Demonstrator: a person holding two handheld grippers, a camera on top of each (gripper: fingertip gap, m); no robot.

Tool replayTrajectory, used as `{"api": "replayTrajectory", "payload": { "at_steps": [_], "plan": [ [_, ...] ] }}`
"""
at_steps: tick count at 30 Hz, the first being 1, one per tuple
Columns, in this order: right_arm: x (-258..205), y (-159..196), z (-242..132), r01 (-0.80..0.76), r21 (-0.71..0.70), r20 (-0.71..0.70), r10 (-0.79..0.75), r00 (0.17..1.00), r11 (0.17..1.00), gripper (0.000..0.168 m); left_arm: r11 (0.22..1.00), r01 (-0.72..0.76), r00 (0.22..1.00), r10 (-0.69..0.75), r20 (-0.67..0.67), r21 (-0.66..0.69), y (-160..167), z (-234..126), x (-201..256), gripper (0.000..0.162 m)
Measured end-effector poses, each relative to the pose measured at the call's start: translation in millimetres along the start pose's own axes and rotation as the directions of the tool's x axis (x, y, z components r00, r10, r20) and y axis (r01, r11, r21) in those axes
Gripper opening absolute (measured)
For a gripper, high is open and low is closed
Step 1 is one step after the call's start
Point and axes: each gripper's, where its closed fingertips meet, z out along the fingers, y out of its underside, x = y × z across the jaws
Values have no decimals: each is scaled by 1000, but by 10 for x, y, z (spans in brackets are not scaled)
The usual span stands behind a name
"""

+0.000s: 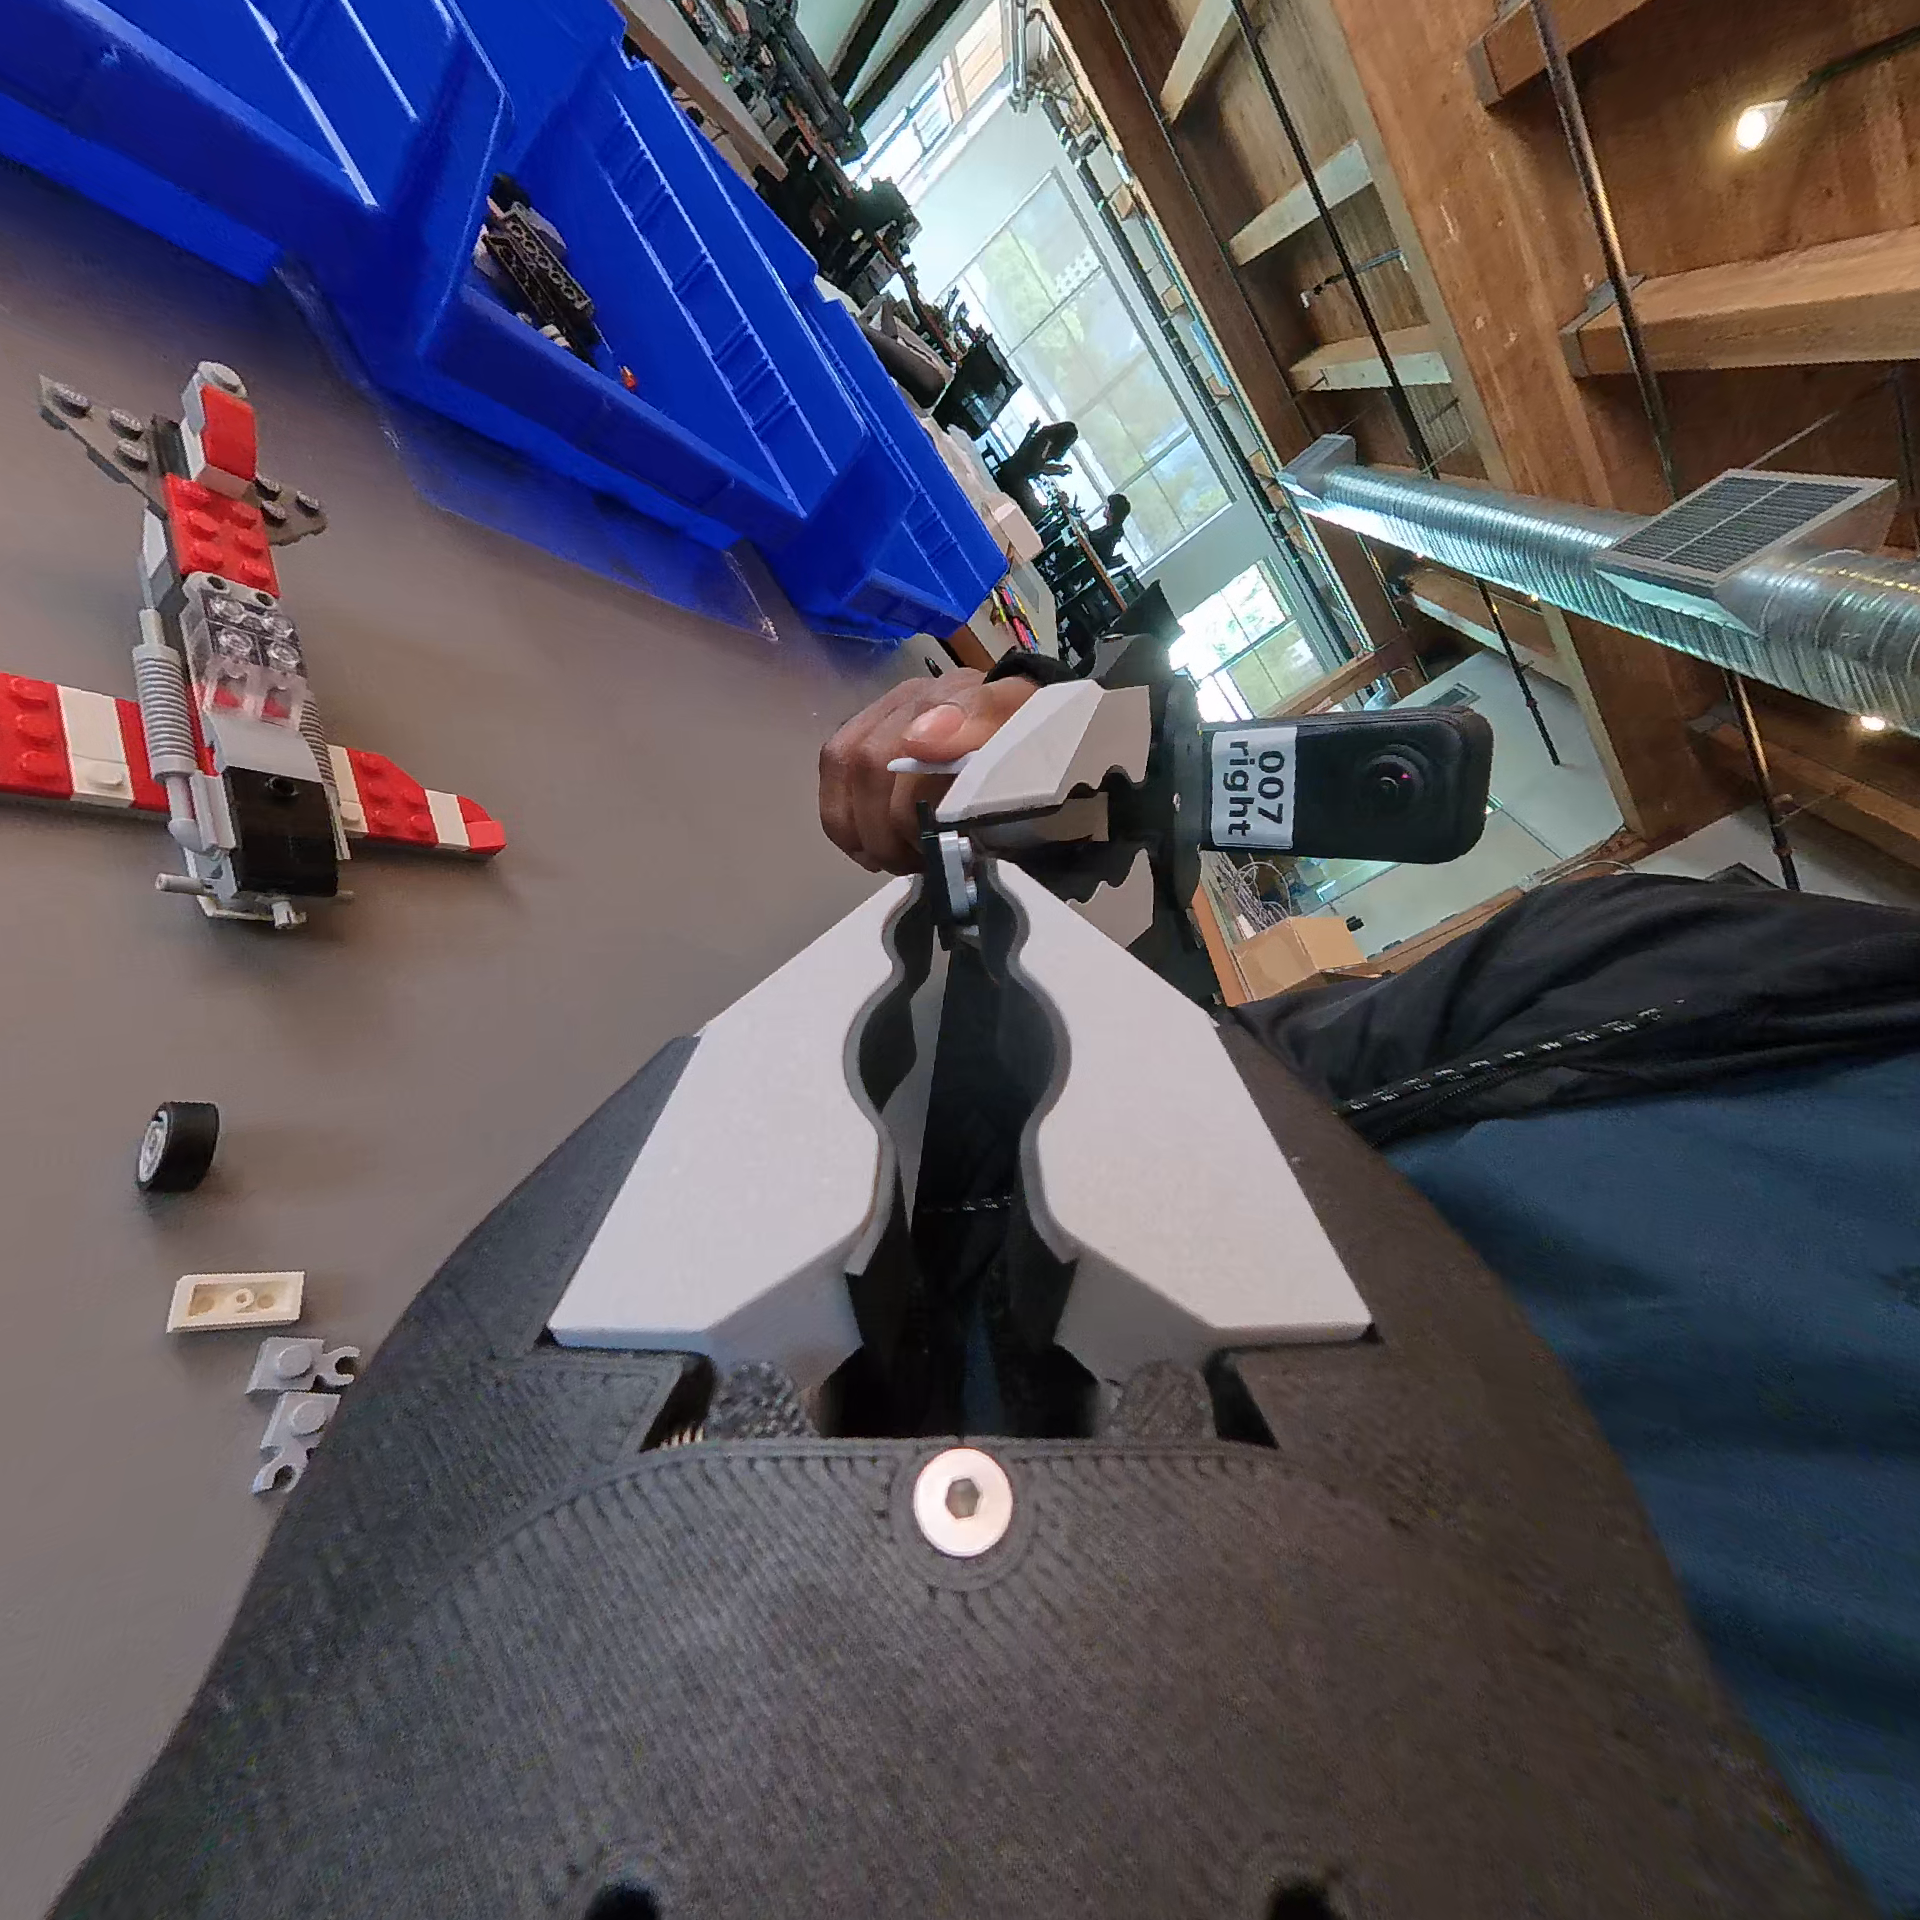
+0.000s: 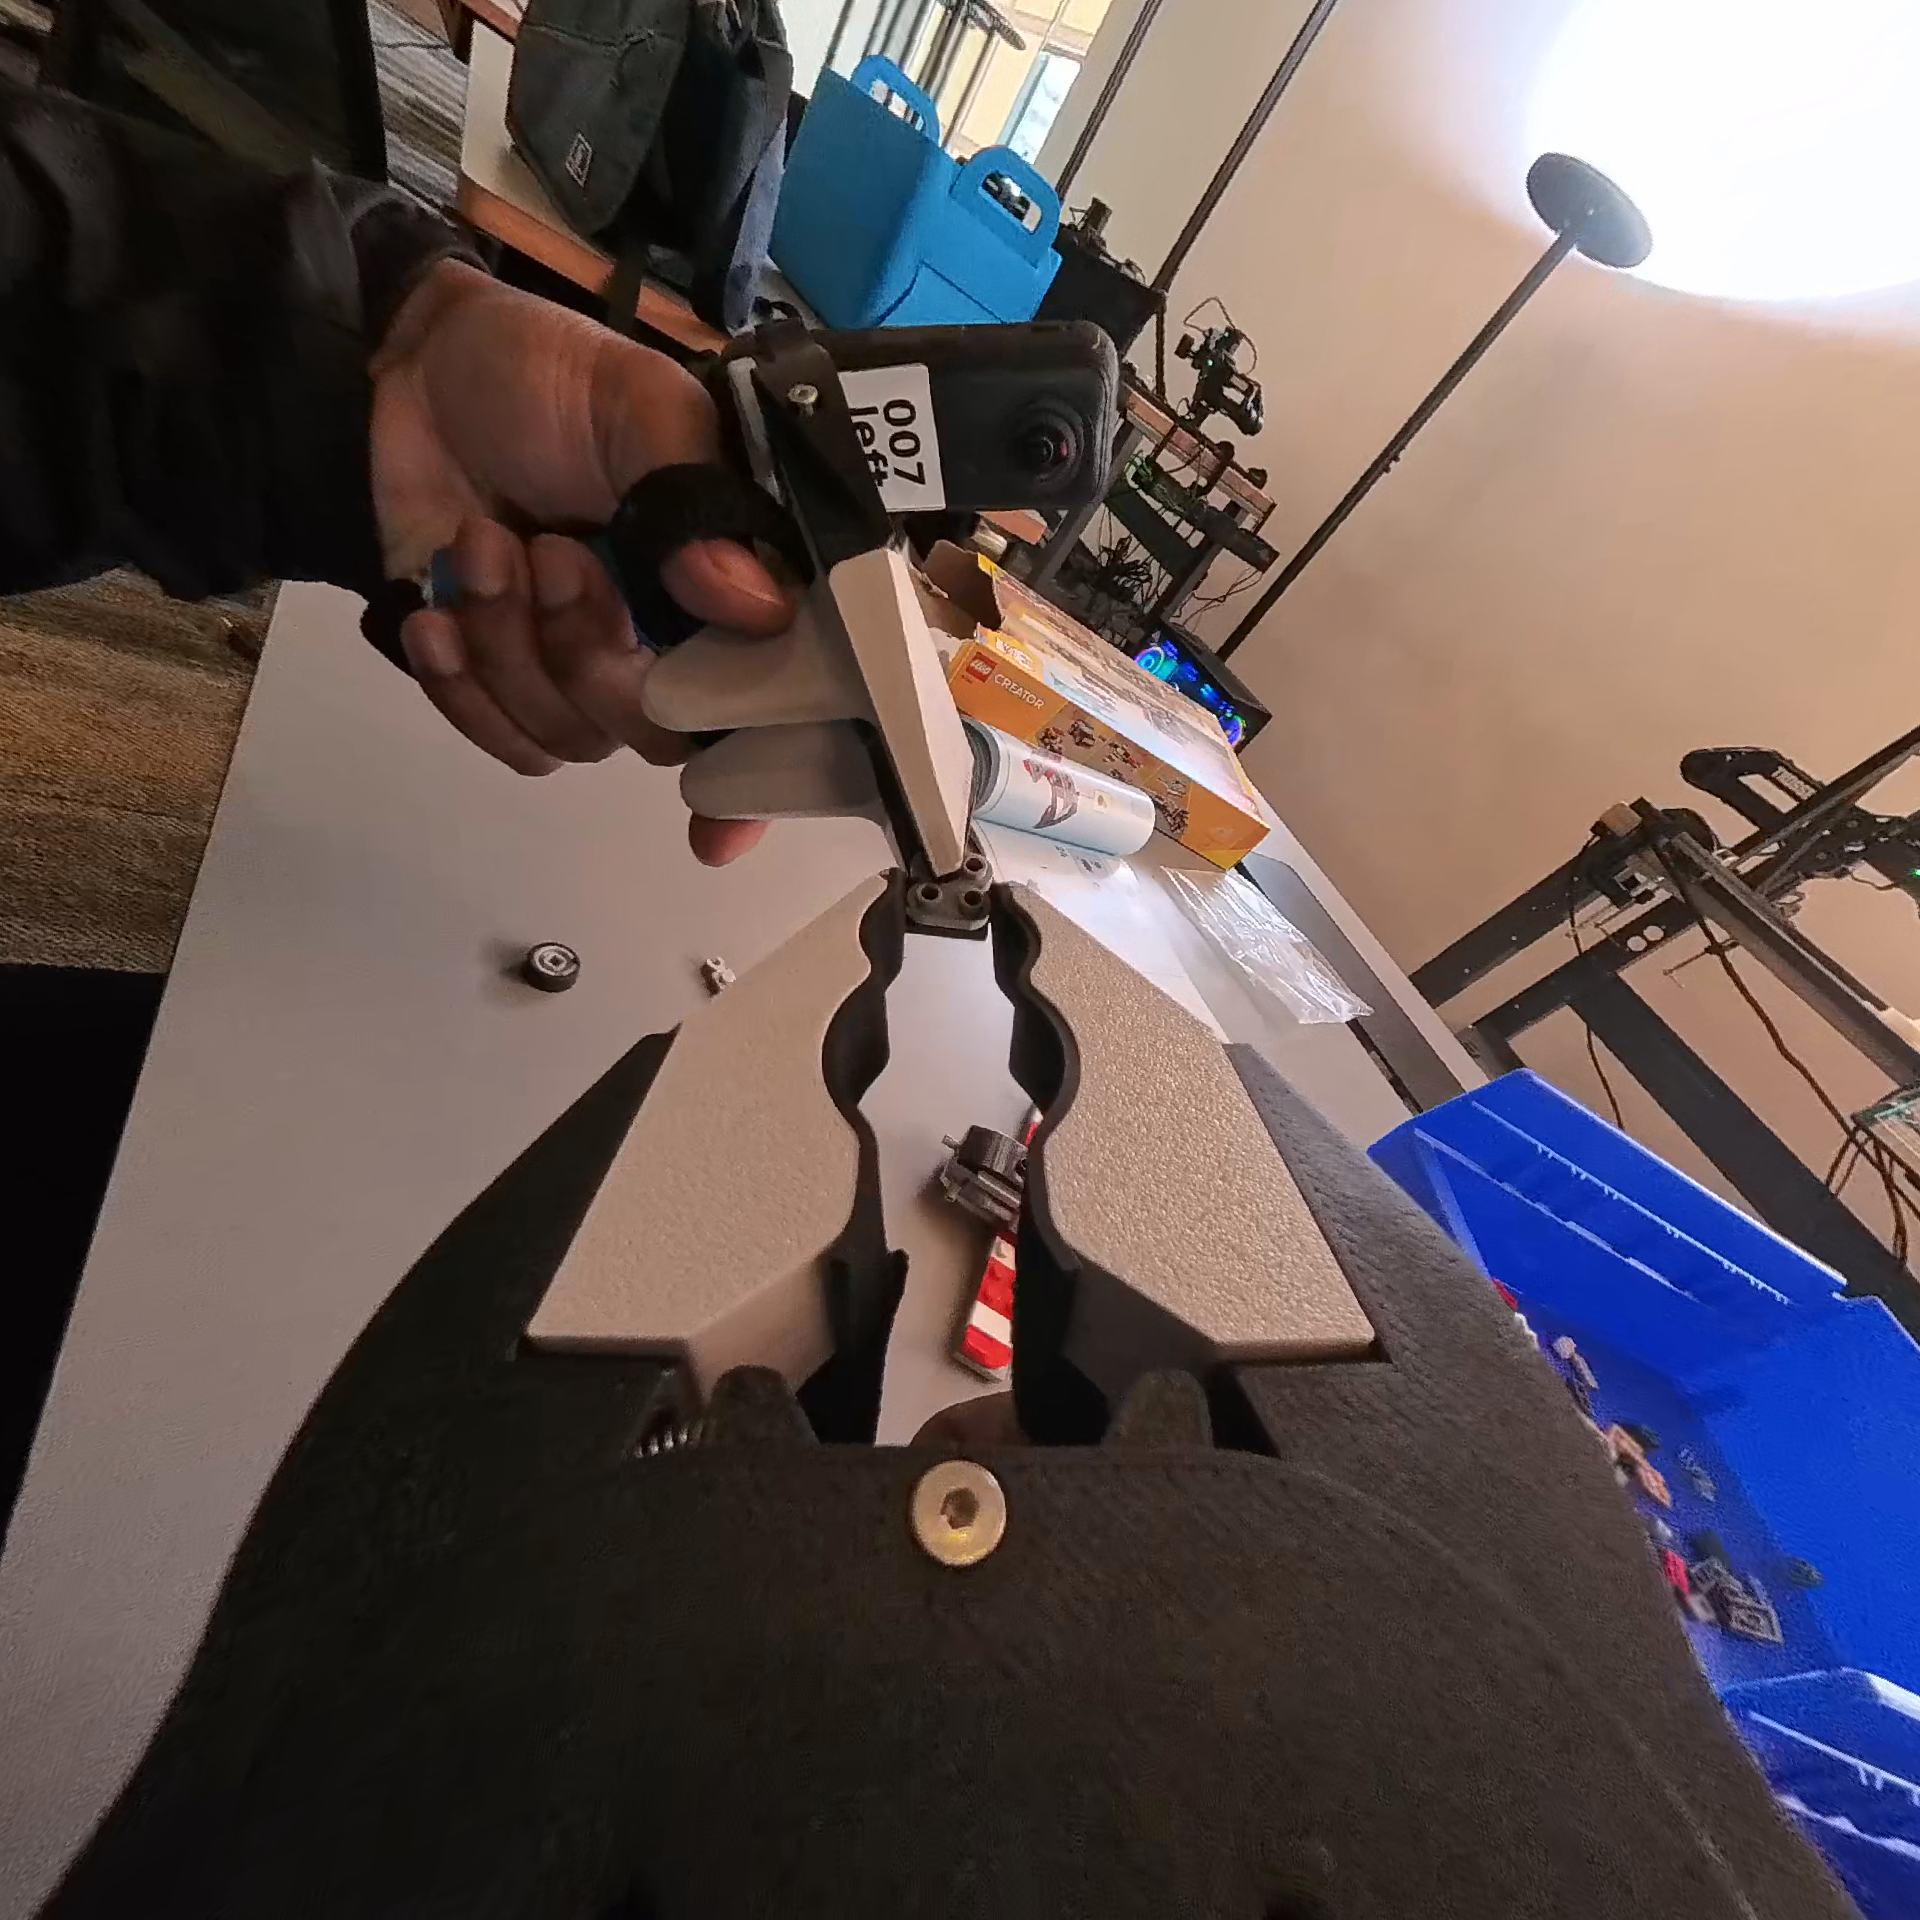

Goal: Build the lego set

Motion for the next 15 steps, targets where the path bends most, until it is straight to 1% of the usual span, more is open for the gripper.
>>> {"api": "replayTrajectory", "payload": {
  "at_steps": [5,10,15],
  "plan": [
    [1,22,3,-45,-9,18,45,999,999,16,999,-43,999,43,22,-8,5,5,-22,10],
    [1,38,1,-147,5,54,147,988,989,15,992,-122,990,124,69,-27,6,10,-51,10],
    [13,42,2,-229,24,76,227,971,973,16,988,-150,985,152,83,-26,-6,14,-64,10]
  ]
}}
